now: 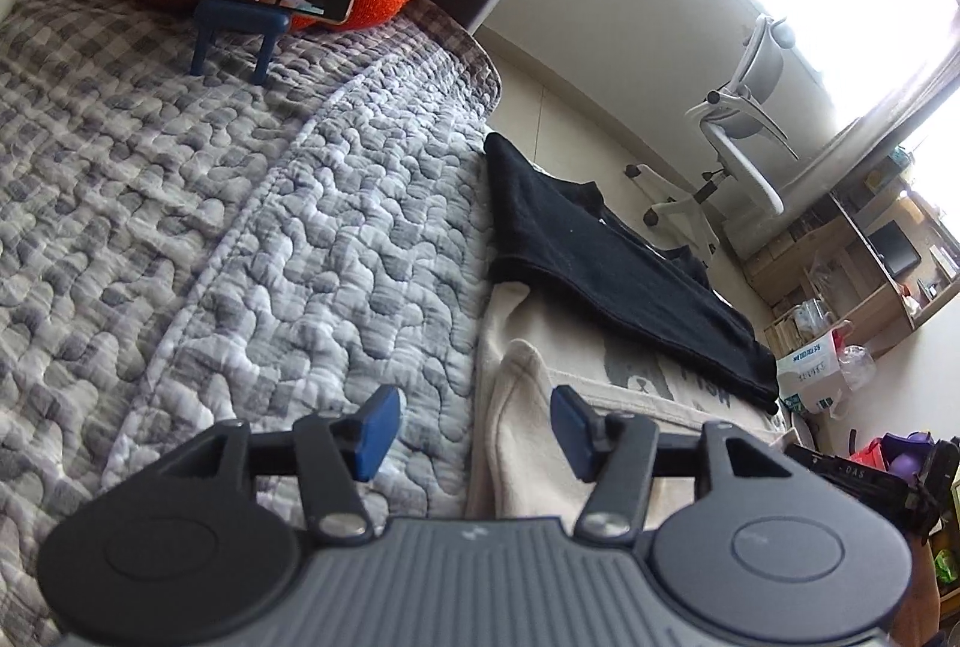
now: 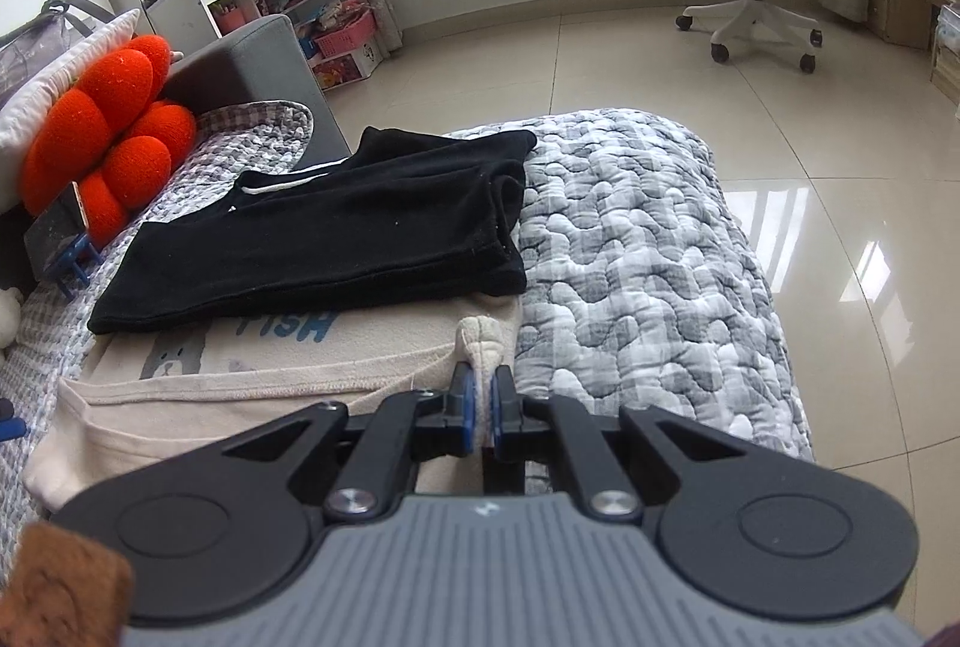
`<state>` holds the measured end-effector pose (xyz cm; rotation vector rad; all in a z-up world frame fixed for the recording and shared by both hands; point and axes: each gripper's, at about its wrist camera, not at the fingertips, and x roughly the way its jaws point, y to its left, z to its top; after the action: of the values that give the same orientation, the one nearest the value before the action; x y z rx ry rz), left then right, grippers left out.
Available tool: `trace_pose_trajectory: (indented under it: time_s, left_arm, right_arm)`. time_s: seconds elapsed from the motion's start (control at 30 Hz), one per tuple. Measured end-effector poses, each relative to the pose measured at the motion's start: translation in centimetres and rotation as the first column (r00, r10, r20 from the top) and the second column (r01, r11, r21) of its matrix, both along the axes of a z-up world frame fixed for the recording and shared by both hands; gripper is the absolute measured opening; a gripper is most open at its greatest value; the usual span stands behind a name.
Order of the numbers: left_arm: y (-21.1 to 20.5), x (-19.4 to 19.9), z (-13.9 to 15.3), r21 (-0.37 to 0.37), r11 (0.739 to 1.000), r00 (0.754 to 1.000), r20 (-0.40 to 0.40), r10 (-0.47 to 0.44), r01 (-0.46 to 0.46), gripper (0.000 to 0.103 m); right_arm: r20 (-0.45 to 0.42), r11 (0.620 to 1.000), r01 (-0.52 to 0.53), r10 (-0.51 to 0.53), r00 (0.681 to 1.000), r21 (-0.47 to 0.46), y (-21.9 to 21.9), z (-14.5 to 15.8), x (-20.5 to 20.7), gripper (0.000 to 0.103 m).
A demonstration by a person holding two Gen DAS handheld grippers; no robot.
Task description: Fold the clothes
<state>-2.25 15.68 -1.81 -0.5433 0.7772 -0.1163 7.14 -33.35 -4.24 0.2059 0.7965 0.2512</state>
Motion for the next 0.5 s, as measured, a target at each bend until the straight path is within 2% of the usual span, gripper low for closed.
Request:
trace_pose_trajectory:
  time_s: [0.17, 0.3, 0.33, 0.43, 0.5]
  left_arm:
    - [-2.4, 1.4, -0.3, 0.052, 0.993, 0.995, 0.019, -0.103, 0.102, 0.064]
    - [-4.7, 2.8, -0.7, 0.178, 0.971, 0.986, 0.016, -0.166, 0.16, 0.064]
    - [-5.1, 3.2, -0.8, 0.201, 0.964, 0.983, 0.015, -0.181, 0.174, 0.064]
    - [-6.1, 3.7, -0.8, 0.269, 0.94, 0.974, 0.024, -0.225, 0.21, 0.064]
    - [-6.7, 3.9, -0.8, 0.308, 0.922, 0.966, 0.029, -0.257, 0.236, 0.064]
  right_arm:
    - [0.004, 1.0, -0.013, 0.013, 1.0, 0.014, 0.0, 0.2, 0.1, 0.006]
    - [0.0, 0.999, -0.047, 0.047, 0.999, 0.009, 0.2, 0.2, 0.2, 0.012]
    - [0.0, 0.998, -0.056, 0.056, 0.998, -0.004, 0.2, 0.2, 0.2, 0.016]
    - [0.016, 0.995, -0.082, 0.083, 0.996, -0.062, 0.4, 0.3, -0.1, 0.016]
    - [0.075, 0.987, -0.095, 0.106, 0.992, -0.131, 0.5, 0.9, -0.6, 0.017]
